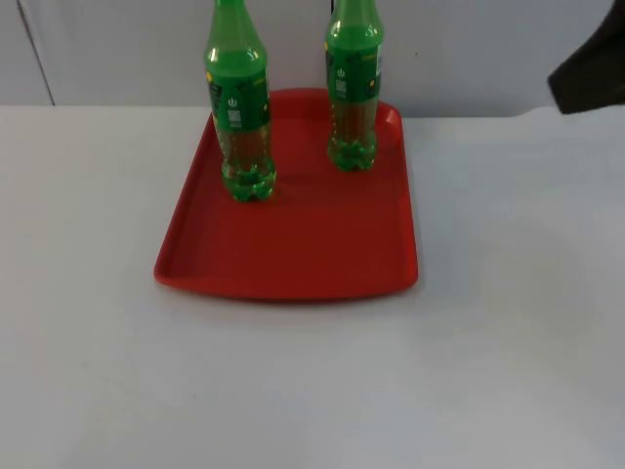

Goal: Place the bottle upright on the tray.

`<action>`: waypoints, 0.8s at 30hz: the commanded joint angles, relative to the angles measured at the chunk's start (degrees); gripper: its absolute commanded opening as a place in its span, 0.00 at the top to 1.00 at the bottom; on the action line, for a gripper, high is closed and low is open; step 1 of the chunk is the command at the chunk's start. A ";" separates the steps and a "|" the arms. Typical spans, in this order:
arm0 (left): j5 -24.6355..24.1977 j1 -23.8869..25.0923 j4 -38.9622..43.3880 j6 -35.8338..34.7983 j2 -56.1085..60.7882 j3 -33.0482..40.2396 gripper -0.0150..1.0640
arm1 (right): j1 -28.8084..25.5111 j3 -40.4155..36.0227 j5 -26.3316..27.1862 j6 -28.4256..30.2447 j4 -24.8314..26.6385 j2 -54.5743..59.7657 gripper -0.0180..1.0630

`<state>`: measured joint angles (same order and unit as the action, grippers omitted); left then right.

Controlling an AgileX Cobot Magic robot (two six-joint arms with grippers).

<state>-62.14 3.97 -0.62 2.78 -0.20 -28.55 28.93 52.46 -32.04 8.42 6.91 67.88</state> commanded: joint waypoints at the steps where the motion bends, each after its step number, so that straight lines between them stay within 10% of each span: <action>1: 0.61 0.05 0.13 -0.03 0.20 0.21 0.01 | 0.32 -0.25 -0.84 -0.05 -0.28 -2.08 0.01; 24: 0.61 0.05 0.13 -0.03 0.20 0.21 0.01 | 0.32 -0.25 -12.21 -0.05 -0.16 -31.02 0.01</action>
<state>-62.14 3.97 -0.62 2.78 -0.20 -28.55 28.93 52.24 -42.18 8.42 6.91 40.11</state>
